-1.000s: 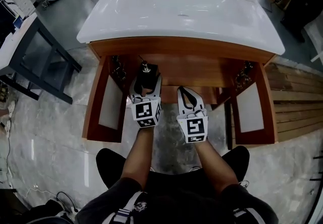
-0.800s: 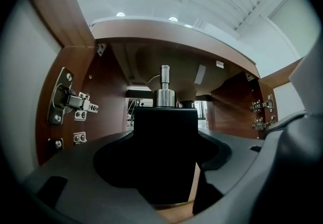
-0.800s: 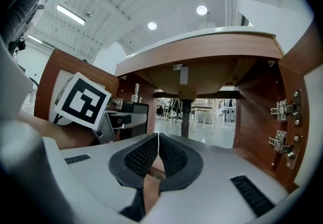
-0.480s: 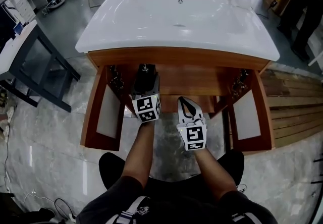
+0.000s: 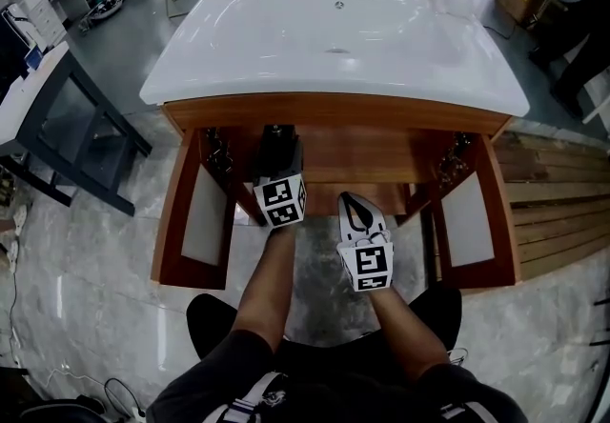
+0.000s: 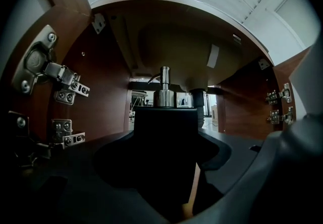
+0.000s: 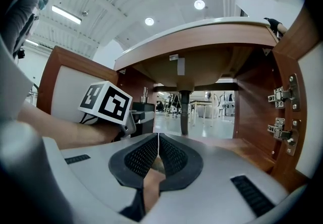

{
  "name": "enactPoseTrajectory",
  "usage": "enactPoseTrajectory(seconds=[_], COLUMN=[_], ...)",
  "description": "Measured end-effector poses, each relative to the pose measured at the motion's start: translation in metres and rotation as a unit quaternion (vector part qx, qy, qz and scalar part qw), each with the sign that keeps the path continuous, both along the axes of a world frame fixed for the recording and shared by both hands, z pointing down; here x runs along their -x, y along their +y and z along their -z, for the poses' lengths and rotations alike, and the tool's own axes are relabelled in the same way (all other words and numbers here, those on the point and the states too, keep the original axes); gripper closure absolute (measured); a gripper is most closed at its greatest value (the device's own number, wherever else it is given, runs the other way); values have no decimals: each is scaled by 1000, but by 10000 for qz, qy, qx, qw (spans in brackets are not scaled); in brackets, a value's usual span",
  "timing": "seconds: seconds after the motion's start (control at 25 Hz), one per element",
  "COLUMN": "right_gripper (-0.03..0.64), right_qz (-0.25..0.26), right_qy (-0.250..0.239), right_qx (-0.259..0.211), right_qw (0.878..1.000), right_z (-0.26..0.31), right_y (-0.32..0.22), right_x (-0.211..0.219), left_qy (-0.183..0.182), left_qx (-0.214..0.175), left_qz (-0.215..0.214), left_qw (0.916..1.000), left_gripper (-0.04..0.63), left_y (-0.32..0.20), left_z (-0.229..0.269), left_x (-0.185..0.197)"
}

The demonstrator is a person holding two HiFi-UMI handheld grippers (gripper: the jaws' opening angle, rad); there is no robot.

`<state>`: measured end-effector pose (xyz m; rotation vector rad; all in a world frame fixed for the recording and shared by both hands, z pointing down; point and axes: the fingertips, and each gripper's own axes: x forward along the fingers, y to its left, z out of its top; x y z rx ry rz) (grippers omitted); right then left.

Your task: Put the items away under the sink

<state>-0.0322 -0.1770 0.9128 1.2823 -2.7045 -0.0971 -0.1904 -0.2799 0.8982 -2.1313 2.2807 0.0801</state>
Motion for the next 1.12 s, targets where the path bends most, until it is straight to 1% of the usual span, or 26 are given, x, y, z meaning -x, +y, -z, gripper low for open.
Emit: enactPoseTrajectory(seconds=[0.28,0.48,0.6,0.68,0.92,1.04,1.08,1.12], right_gripper=[592,592,592,592,592,592,592,592], right_qz=[144,229,255,241,177,147,132,109], right_qy=[-1,-5,-42,-82,-214,-327,-359,-382], right_qx=[68,61,50,65,129,103,76,54], right_qw=[9999,9997,9997,9997,9995,9993,9992,9992], right_z=[-6,-6,-6,-6,-11,-4,0,4], right_y=[9,10,11,9,5,1,-1,-3], right_x=[9,13,13,13,12,14,15,15], left_qy=[-69,-135,-182,-139,-87,-106,-107,-131], left_qx=[27,352,410,430,439,300,216,143], left_qz=[60,120,113,82,-10,-73,-89,-91], left_qw=[10000,9992,9989,9989,9990,9995,9997,9998], left_gripper=[278,276,275,265,261,262,274,301], left_y=[-2,-4,1,7,38,56,64,71], left_z=[1,-14,-14,-13,-11,3,8,14], left_x=[1,1,-1,-2,-8,-13,-16,-18])
